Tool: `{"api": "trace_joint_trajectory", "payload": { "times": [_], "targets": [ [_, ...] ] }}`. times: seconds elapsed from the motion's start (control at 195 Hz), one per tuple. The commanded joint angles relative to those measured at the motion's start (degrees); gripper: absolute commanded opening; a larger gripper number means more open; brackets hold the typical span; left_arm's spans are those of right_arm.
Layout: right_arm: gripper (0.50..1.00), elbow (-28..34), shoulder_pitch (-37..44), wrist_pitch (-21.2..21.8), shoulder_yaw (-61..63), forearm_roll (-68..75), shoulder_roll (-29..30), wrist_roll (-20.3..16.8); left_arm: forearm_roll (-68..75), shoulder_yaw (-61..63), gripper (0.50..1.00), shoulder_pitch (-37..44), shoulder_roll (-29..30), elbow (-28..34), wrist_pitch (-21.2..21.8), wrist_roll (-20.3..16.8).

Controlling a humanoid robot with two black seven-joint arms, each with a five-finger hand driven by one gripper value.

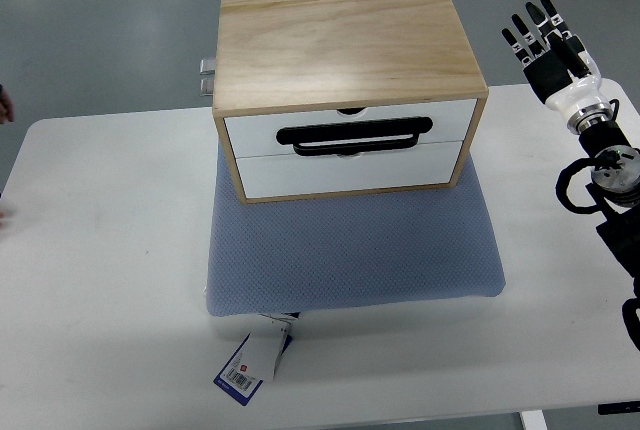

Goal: Open wood drawer with right hand

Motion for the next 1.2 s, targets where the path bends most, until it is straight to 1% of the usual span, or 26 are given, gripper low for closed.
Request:
{"api": "trace_joint_trajectory", "payload": {
  "times": [0.0, 0.272, 0.406, 0.411, 0.483, 0.57, 0.576, 0.617, 0.663, 0.668, 0.678, 0.761, 0.797, 0.817, 0.874, 0.92, 0.925, 0.966, 0.976, 1.033, 1.038, 1.048, 1.079, 1.125, 1.131, 1.197],
  "targets": [
    [0.944, 0.0, 0.0, 0.0, 0.0, 0.0, -0.1, 0.0, 0.0, 0.0, 1.0, 0.0, 0.0, 0.1, 0.0, 0.1],
    [0.944, 0.1, 0.3, -0.2, -0.3, -0.2, -0.6, 0.0, -0.1, -0.4, 1.0, -0.1, 0.0, 0.1, 0.1, 0.0],
    [0.944, 0.5, 3.3, -0.2, -1.1, -1.2, -3.4, -0.6, -0.1, -0.3, 1.0, -0.1, 0.0, 0.0, 0.0, 0.0],
    [0.944, 0.7, 4.5, -0.2, -2.3, -2.2, -5.8, -1.2, -0.1, -0.3, 1.0, -0.1, 0.0, -0.1, 0.0, 0.0],
    [0.944, 1.7, 7.9, -0.1, -7.2, -5.3, -9.7, -2.7, -0.1, -0.2, 1.0, -0.1, 0.0, -0.3, 0.0, 0.0],
    [0.944, 2.7, 9.5, -0.1, -9.9, -7.2, -11.3, -3.2, 0.0, -0.2, 1.0, -0.1, 0.0, -0.4, 0.0, 0.1],
    [0.944, 5.7, 11.9, 0.0, -14.5, -10.7, -14.7, -3.6, 0.0, -0.1, 1.0, -0.1, 0.0, -0.5, 0.0, 0.0],
    [0.944, 8.9, 14.2, 0.0, -18.6, -14.2, -17.9, -3.8, 0.0, 0.0, 1.0, -0.1, 0.0, -0.6, 0.0, 0.0],
    [0.944, 8.9, 14.2, 0.0, -18.6, -14.2, -17.9, -3.8, 0.0, 0.0, 1.0, -0.1, 0.0, -0.6, 0.0, 0.0],
    [0.944, 13.4, 17.4, -0.2, -23.2, -19.1, -21.7, -4.3, 0.0, 0.0, 1.0, -0.1, 0.0, -1.0, 0.0, 0.0],
    [0.944, 14.5, 18.3, -0.1, -24.5, -20.5, -22.5, -4.7, 0.0, 0.0, 1.0, -0.1, 0.0, -1.1, 0.0, 0.0],
    [0.944, 21.5, 24.4, 0.3, -31.4, -26.6, -27.6, -9.3, 0.0, 0.1, 1.0, -0.1, 0.0, -1.3, 0.0, 0.0],
    [0.944, 25.2, 28.4, 0.7, -35.6, -28.7, -30.0, -13.0, 0.1, 0.1, 1.0, -0.2, 0.0, -1.3, -0.1, 0.0],
    [0.944, 26.1, 29.4, 0.8, -36.7, -29.2, -30.5, -13.9, 0.1, 0.1, 1.0, -0.2, 0.0, -1.3, 0.0, 0.0],
    [0.944, 31.0, 36.6, 2.5, -43.9, -29.6, -32.7, -20.0, 0.2, 0.1, 1.0, -0.2, 0.0, -1.4, -0.2, 0.0],
    [0.944, 31.0, 36.6, 2.5, -43.9, -29.6, -32.7, -20.0, 0.2, 0.1, 1.0, -0.2, 0.0, -1.4, -0.2, 0.0],
    [0.944, 34.5, 42.8, 4.4, -50.2, -29.5, -33.8, -24.9, 0.2, 0.1, 1.0, -0.2, 0.0, -1.4, -0.3, 0.0],
    [0.944, 37.2, 48.1, 5.4, -55.1, -29.2, -34.3, -28.8, 0.2, 0.1, 1.0, -0.2, 0.0, -1.3, -0.5, 0.0],
    [0.944, 37.8, 49.3, 5.5, -56.2, -29.1, -34.3, -29.7, 0.2, 0.1, 1.0, -0.2, 0.0, -1.3, -0.5, 0.0],
    [0.944, 37.8, 49.3, 5.5, -56.2, -29.1, -34.3, -29.7, 0.2, 0.1, 1.0, -0.2, 0.0, -1.3, -0.5, 0.0],
    [0.944, 41.1, 54.7, 5.5, -60.6, -28.1, -33.8, -34.1, 0.2, 0.1, 1.0, -0.2, 0.0, -1.3, -0.7, 0.0],
    [0.944, 41.7, 55.7, 5.5, -61.4, -27.6, -33.7, -35.1, 0.2, 0.2, 1.0, -0.2, 0.0, -1.3, -0.7, 0.0],
    [0.944, 43.6, 58.6, 5.6, -63.5, -25.9, -33.6, -37.3, 0.2, 0.2, 1.0, -0.2, 0.0, -1.3, -0.7, 0.0],
    [0.944, 43.6, 58.6, 5.6, -63.5, -25.9, -33.6, -37.3, 0.2, 0.2, 1.0, -0.2, 0.0, -1.3, -0.7, 0.0],
    [0.944, 47.0, 62.8, 5.5, -66.1, -21.7, -32.7, -40.8, 0.2, 0.1, 1.0, -0.2, 0.0, -1.3, -0.8, 0.0],
    [0.942, 50.9, 67.2, 5.1, -69.6, -15.4, -30.5, -44.8, 0.2, 0.1, 1.0, -0.2, 0.0, -1.3, -0.8, 0.0]
  ]
}}
